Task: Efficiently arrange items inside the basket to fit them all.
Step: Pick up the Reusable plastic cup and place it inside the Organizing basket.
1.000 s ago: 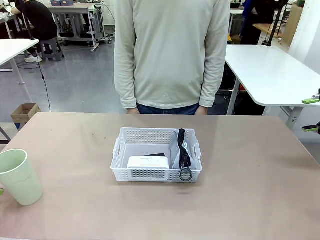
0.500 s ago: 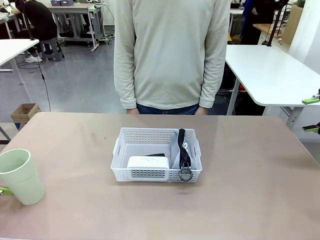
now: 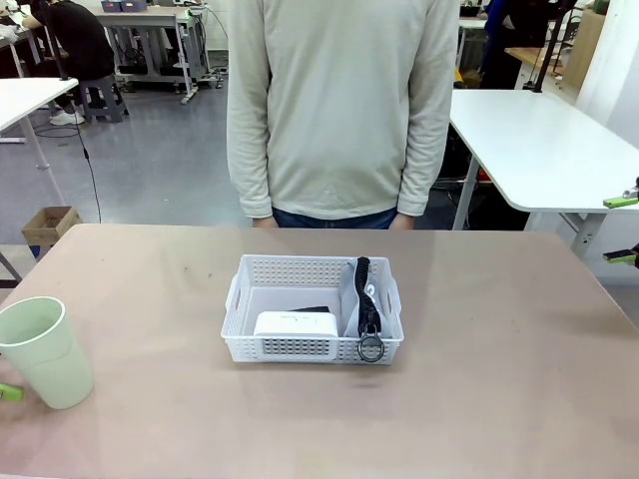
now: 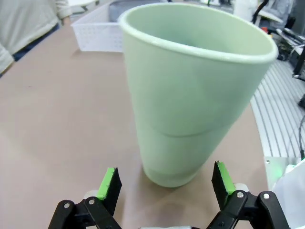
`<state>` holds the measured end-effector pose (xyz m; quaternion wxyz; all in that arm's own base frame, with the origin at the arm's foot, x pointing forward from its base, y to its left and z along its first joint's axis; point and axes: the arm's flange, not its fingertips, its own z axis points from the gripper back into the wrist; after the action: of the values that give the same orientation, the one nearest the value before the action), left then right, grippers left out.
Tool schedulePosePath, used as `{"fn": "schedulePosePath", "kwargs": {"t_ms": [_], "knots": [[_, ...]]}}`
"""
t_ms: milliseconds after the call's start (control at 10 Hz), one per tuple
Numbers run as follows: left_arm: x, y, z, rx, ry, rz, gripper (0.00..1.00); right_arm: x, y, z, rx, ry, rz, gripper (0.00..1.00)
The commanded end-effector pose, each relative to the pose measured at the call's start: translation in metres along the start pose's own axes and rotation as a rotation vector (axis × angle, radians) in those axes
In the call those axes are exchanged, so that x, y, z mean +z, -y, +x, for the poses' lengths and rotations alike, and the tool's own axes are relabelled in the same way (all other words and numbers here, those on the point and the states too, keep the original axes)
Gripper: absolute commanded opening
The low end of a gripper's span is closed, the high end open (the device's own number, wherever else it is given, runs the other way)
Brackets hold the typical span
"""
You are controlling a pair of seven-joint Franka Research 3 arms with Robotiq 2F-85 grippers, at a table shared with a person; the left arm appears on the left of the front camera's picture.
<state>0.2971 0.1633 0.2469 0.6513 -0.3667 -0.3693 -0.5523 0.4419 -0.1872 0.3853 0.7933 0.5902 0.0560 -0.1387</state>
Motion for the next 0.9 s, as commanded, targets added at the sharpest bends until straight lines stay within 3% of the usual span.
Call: {"fn": "schedulePosePath", "kwargs": {"t_ms": [0,800], "knots": [[-0.110,0.175,0.039,-0.044,0.023,-0.019,1.00,-0.001,-0.003,-0.004,0.001,0.003,0.001,1.00],[-0.150,0.188,0.051,-0.068,0.119,-0.044,1.00,-0.001,-0.003,-0.004,0.001,0.003,0.001,1.00]]}}
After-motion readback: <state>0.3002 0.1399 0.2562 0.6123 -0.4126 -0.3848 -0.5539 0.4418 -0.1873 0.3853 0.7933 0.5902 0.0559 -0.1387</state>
